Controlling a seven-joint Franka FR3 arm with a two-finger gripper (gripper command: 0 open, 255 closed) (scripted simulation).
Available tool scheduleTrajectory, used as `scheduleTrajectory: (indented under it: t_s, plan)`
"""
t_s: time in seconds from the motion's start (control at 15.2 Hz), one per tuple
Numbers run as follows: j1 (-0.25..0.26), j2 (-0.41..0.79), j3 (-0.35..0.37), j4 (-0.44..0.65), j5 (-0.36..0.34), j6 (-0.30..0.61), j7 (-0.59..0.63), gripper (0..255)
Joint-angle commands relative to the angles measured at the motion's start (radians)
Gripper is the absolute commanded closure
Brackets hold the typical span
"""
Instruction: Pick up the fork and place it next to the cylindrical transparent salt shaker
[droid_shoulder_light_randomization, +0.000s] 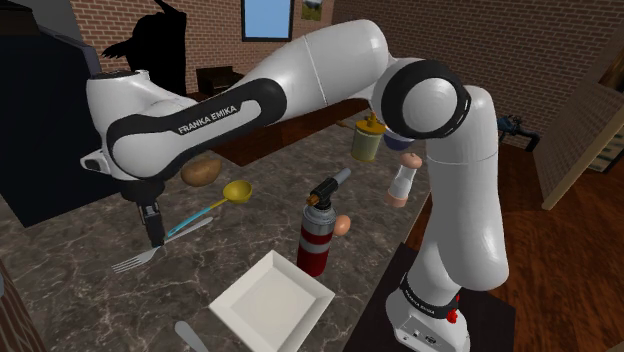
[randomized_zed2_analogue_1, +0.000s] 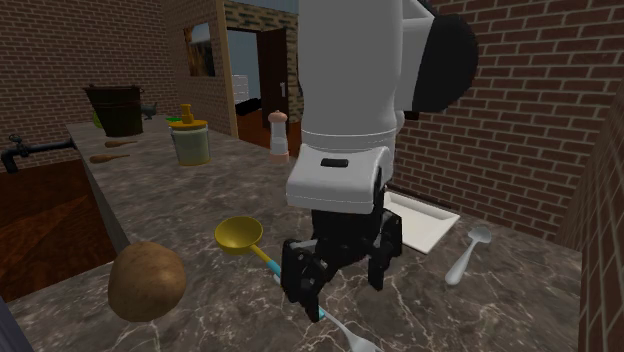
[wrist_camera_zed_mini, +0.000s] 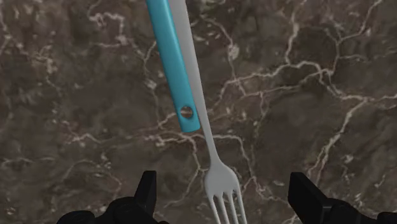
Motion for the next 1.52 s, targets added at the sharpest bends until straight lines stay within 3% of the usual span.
scheduleTrajectory:
  t_s: [0.0, 0.53, 0.99, 1.06, 1.45]
  plan:
    - [0.021, 0.045, 0.011, 0.044, -0.016, 0.0, -0.02, 0]
    - [0.027, 0.088, 0.003, 0.006, -0.03, 0.08, -0.012, 0]
    - [0.027, 0.088, 0.003, 0.006, -0.03, 0.08, -0.012, 0]
    - [0.027, 0.088, 0.003, 0.006, -0.03, 0.08, -0.012, 255]
    - [0.029, 0.089, 0.003, 0.005, -0.031, 0.082, -0.01, 255]
